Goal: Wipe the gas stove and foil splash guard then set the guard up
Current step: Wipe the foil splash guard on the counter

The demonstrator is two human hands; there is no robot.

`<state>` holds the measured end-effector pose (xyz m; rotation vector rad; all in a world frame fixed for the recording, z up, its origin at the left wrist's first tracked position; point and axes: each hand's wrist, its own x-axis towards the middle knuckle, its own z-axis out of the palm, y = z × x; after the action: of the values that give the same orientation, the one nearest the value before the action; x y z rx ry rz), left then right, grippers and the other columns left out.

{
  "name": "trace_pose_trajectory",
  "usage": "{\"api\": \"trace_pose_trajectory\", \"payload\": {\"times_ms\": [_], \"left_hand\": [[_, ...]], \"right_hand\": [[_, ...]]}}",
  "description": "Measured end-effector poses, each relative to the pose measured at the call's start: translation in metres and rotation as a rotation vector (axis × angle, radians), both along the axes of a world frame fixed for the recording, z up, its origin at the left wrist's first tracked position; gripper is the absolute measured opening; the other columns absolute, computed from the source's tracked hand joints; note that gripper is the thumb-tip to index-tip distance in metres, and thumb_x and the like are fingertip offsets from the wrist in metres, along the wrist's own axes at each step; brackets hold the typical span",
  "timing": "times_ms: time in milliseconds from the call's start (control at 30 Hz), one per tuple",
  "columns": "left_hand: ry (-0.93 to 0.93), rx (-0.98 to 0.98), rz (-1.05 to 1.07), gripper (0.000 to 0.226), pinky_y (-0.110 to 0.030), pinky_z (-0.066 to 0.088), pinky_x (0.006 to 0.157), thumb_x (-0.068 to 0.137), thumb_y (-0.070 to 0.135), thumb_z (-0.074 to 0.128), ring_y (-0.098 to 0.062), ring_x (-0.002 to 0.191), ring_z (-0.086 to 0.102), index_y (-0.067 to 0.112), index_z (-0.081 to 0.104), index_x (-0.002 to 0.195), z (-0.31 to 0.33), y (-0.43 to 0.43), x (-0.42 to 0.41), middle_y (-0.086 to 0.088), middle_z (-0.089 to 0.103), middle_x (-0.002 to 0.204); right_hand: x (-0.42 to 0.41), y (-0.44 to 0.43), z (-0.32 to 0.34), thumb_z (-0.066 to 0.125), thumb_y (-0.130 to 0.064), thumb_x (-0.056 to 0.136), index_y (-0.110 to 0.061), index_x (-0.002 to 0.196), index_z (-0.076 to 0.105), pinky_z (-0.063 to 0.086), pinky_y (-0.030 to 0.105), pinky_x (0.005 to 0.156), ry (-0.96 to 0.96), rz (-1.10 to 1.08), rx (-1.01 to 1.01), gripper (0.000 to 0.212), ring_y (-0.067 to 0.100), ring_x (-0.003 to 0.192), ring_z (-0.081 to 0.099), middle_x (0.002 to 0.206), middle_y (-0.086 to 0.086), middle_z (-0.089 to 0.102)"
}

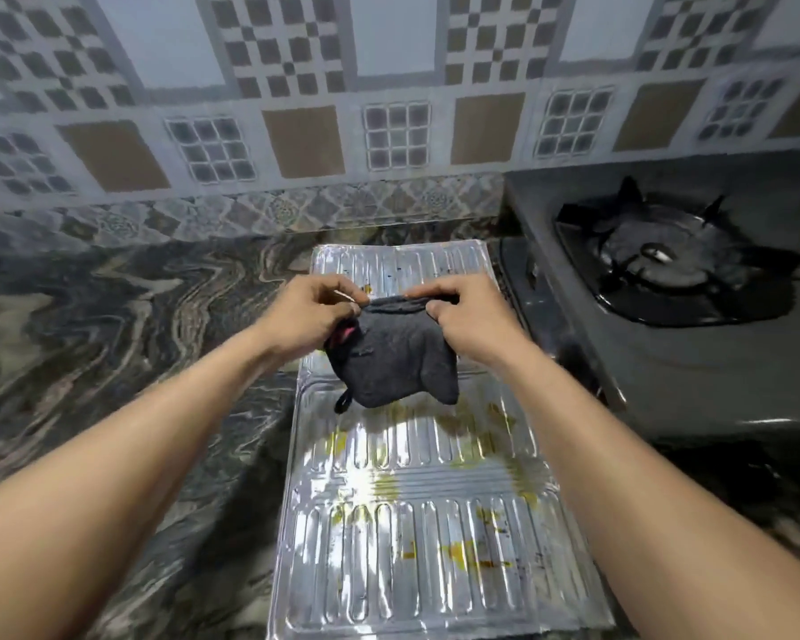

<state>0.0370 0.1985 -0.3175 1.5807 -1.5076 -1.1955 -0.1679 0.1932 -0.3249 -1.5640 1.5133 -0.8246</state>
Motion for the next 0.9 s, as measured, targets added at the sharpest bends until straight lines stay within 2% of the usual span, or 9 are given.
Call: {"api": "trace_pose_trajectory", "payload": {"times_ms": [167, 233, 333, 500, 600, 667, 767, 833, 900], "left_hand": [[-0.068, 0.01, 0.001, 0.019, -0.023, 0.043, 0.053, 0.091, 0.0, 0.06, -0.011, 0.053, 0.054, 0.013, 0.07, 0.083, -0.025, -0.038, 0.005, 0.008, 0.065, 0.055], [-0.083, 0.003, 0.018, 0.022, -0.02, 0.045, 0.053, 0.091, 0.001, 0.061, -0.008, 0.053, 0.056, 0.017, 0.071, 0.079, -0.032, -0.055, 0.008, 0.008, 0.066, 0.058], [-0.055, 0.024, 0.036, 0.027, -0.027, 0.048, 0.063, 0.091, 0.003, 0.061, -0.014, 0.059, 0.058, 0.021, 0.071, 0.074, -0.044, -0.083, 0.015, 0.006, 0.068, 0.062], [-0.042, 0.025, 0.059, 0.032, -0.026, 0.046, 0.06, 0.094, 0.0, 0.058, -0.011, 0.057, 0.058, 0.022, 0.07, 0.074, -0.059, -0.131, 0.019, 0.009, 0.066, 0.059], [-0.074, 0.011, 0.109, 0.021, -0.036, 0.056, 0.078, 0.096, 0.014, 0.056, -0.024, 0.083, 0.068, 0.025, 0.072, 0.088, -0.063, -0.154, 0.028, 0.001, 0.071, 0.084], [-0.358, -0.066, 0.037, 0.028, -0.036, 0.051, 0.091, 0.095, 0.02, 0.054, -0.025, 0.105, 0.066, 0.027, 0.066, 0.12, -0.06, -0.157, 0.041, -0.001, 0.07, 0.115], [-0.841, -0.143, -0.267, 0.074, -0.041, 0.033, 0.115, 0.091, 0.033, 0.061, -0.024, 0.145, 0.033, 0.028, 0.025, 0.155, -0.062, -0.159, 0.07, 0.001, 0.028, 0.162], [-0.995, -0.068, -0.453, 0.098, -0.049, 0.013, 0.122, 0.085, 0.061, 0.059, -0.02, 0.153, 0.003, 0.028, 0.001, 0.158, -0.071, -0.167, 0.089, 0.005, -0.005, 0.166], [-1.106, 0.005, -0.566, 0.118, -0.055, 0.003, 0.122, 0.07, 0.087, 0.047, -0.017, 0.151, -0.011, 0.028, -0.01, 0.156, -0.078, -0.173, 0.102, 0.009, -0.023, 0.16]], "right_hand": [[0.012, -0.031, -0.009, 0.05, 0.0, 0.093, -0.019, 0.095, 0.077, 0.052, 0.029, 0.089, 0.05, -0.072, 0.047, 0.033, 0.017, 0.105, 0.064, 0.108, 0.0, 0.073], [0.018, -0.045, -0.012, 0.049, -0.001, 0.092, -0.022, 0.091, 0.076, 0.048, 0.024, 0.081, 0.082, -0.094, 0.07, 0.034, 0.017, 0.102, 0.064, 0.107, 0.0, 0.072], [0.025, -0.069, -0.012, 0.047, -0.002, 0.089, -0.02, 0.094, 0.077, 0.044, 0.022, 0.074, 0.144, -0.107, 0.088, 0.035, 0.018, 0.095, 0.063, 0.105, 0.001, 0.072], [0.037, -0.119, -0.01, 0.043, -0.005, 0.09, -0.018, 0.097, 0.077, 0.044, 0.025, 0.077, 0.243, -0.084, 0.123, 0.037, 0.021, 0.095, 0.059, 0.104, 0.003, 0.069], [0.046, -0.149, -0.021, 0.046, -0.007, 0.092, -0.018, 0.106, 0.074, 0.047, 0.029, 0.079, 0.244, -0.077, 0.108, 0.033, 0.023, 0.1, 0.06, 0.112, 0.004, 0.069], [0.053, -0.161, -0.037, 0.05, -0.014, 0.095, -0.021, 0.125, 0.065, 0.048, 0.032, 0.088, 0.308, -0.043, 0.053, 0.034, 0.028, 0.112, 0.058, 0.126, 0.006, 0.063], [0.067, -0.16, -0.07, 0.049, -0.032, 0.1, -0.022, 0.149, 0.037, 0.037, 0.045, 0.109, 0.606, 0.108, -0.033, 0.051, 0.035, 0.139, 0.034, 0.154, 0.013, 0.032], [0.076, -0.155, -0.087, 0.039, -0.051, 0.1, -0.025, 0.154, 0.024, 0.016, 0.054, 0.118, 0.734, 0.201, -0.076, 0.062, 0.035, 0.149, 0.008, 0.163, 0.013, 0.012], [0.085, -0.154, -0.1, 0.027, -0.071, 0.093, -0.033, 0.155, 0.016, -0.001, 0.063, 0.117, 0.76, 0.259, -0.037, 0.074, 0.036, 0.15, -0.01, 0.165, 0.011, -0.003]]}}
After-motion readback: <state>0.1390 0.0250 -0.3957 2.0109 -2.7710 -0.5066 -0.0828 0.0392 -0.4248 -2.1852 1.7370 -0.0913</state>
